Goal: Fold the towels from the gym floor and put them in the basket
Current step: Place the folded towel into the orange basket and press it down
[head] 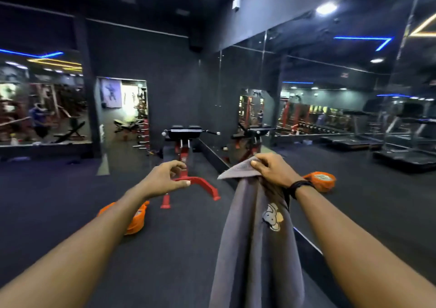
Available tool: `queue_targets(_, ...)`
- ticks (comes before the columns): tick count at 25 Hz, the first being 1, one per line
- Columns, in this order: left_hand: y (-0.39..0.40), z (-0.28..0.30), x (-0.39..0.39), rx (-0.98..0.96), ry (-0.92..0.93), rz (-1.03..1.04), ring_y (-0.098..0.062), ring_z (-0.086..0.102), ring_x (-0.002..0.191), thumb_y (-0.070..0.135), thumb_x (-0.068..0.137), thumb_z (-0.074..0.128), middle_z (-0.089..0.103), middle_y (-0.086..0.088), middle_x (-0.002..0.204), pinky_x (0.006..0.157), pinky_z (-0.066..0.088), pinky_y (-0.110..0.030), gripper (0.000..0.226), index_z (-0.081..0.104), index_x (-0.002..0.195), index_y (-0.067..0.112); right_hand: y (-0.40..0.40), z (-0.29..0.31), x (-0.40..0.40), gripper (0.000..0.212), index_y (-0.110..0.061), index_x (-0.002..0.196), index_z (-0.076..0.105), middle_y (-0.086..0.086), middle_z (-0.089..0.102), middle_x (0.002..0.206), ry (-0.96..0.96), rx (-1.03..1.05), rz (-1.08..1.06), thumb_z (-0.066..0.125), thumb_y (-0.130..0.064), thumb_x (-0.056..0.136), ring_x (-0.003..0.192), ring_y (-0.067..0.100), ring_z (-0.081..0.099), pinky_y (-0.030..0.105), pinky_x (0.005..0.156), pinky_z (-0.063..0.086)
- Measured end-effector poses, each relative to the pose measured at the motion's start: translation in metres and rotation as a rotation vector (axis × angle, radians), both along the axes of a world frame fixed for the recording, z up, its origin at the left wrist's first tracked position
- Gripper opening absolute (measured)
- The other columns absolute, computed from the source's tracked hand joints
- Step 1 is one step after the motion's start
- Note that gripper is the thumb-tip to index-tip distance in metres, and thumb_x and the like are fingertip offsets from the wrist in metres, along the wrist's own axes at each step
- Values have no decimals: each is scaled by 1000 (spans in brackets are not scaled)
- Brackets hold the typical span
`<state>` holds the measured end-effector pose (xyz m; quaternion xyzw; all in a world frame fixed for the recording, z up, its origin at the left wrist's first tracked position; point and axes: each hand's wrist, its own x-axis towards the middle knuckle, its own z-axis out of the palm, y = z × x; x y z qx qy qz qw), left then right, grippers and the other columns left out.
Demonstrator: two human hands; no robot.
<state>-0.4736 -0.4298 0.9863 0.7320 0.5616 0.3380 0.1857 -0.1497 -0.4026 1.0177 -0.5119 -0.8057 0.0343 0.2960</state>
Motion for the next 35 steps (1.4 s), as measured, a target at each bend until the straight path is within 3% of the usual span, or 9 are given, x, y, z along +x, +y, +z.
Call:
queue_targets(4, 67, 6, -48, -12, 20, 151, -14, 55, 105, 31, 77, 78, 58, -3, 117, 87, 42, -23, 54, 57, 124, 16, 115, -1, -60, 36, -20, 59, 43, -7, 44, 56, 6, -28, 145, 53, -23, 94, 56, 5, 41, 30, 58, 32)
queue_targets(9, 132, 15, -114, -33, 44, 349, -10, 52, 103, 32, 78, 77, 58, -3, 120, 85, 38, -20, 54, 56, 125, 16, 235, 3, -149, 38, -20, 58, 42, -7, 43, 57, 3, -50, 336, 54, -21, 95, 59, 11, 40, 31, 58, 30)
queue_targets(12, 164, 7, -157, -63, 43, 435, -11, 53, 104, 35, 77, 77, 58, -3, 123, 87, 39, -22, 54, 56, 125, 19, 289, -5, -197, 39, -19, 58, 41, -6, 43, 56, -15, -56, 408, 53, -22, 95, 57, 10, 39, 24, 56, 32)
queue_targets(15, 208, -9, -205, -91, 29, 485, -12, 52, 105, 37, 77, 77, 57, -3, 125, 87, 40, -23, 56, 55, 126, 21, 346, -16, -246, 39, -23, 58, 42, -7, 43, 55, -16, -67, 429, 53, -24, 95, 56, 4, 40, 27, 56, 33)
queue_targets(21, 327, -45, -300, -111, 2, 503, -10, 50, 106, 38, 78, 76, 55, -2, 128, 85, 40, -24, 59, 52, 129, 21, 469, -44, -341, 36, -19, 59, 44, -9, 43, 55, -38, -106, 426, 53, -24, 94, 60, 11, 43, 31, 60, 33)
queue_targets(26, 436, -54, -386, -165, 13, 465, -11, 51, 108, 37, 78, 76, 56, -3, 129, 85, 40, -22, 58, 53, 128, 21, 564, -46, -431, 38, -26, 58, 43, -13, 45, 56, -44, -115, 402, 53, -24, 94, 58, -2, 42, 20, 59, 34)
queue_targets(31, 522, -66, -454, -193, -8, 459, -7, 50, 105, 35, 78, 77, 57, -3, 128, 86, 40, -22, 57, 53, 128, 21, 652, -56, -498, 31, -24, 63, 51, -9, 52, 60, -68, -164, 379, 51, -37, 92, 62, 8, 50, 33, 63, 40)
queue_targets(35, 595, -74, -499, -170, -8, 451, -7, 51, 105, 34, 77, 77, 57, -2, 127, 86, 40, -20, 57, 54, 128, 20, 726, -63, -556, 31, -17, 68, 53, -5, 51, 61, -58, -159, 432, 51, -36, 92, 62, 10, 47, 32, 62, 38)
